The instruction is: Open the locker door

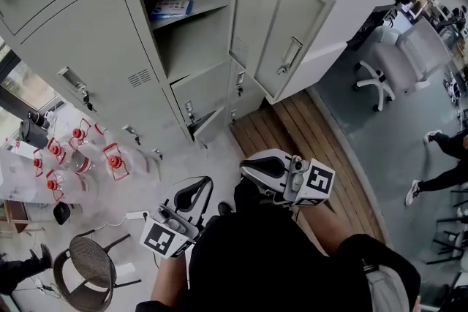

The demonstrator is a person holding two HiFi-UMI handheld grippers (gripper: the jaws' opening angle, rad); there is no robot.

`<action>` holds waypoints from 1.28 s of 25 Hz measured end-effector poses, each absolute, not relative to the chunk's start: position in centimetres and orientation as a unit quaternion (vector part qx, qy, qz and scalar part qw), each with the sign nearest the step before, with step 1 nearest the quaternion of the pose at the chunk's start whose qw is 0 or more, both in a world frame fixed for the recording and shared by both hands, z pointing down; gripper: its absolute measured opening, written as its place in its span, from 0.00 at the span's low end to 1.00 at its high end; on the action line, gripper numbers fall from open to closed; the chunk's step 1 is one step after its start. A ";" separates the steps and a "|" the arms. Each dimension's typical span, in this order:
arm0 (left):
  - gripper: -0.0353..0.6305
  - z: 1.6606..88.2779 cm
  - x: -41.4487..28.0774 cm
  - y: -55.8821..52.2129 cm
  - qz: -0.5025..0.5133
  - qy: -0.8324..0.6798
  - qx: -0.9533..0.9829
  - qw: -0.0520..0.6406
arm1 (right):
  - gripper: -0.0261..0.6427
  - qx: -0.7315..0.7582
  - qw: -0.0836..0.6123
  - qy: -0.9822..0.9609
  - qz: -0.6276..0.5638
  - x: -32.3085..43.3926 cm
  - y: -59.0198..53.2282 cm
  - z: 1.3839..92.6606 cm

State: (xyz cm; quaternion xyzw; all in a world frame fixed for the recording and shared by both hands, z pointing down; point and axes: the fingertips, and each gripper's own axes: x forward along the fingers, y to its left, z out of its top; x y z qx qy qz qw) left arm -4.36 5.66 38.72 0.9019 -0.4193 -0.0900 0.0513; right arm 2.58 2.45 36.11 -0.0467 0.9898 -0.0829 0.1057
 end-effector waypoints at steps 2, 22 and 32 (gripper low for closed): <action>0.08 39.0 -3.9 6.1 -0.096 -0.418 0.902 0.056 | 0.06 -0.043 0.102 0.989 -0.095 2.2 3.1 36.7; 0.08 39.6 -1.5 5.8 -0.113 -0.391 0.910 0.085 | 0.06 -0.031 0.089 0.991 -0.096 2.0 4.6 38.2; 0.08 39.4 -1.6 5.6 -0.124 -0.390 0.908 0.085 | 0.06 -0.042 0.070 0.992 -0.100 2.1 4.3 38.9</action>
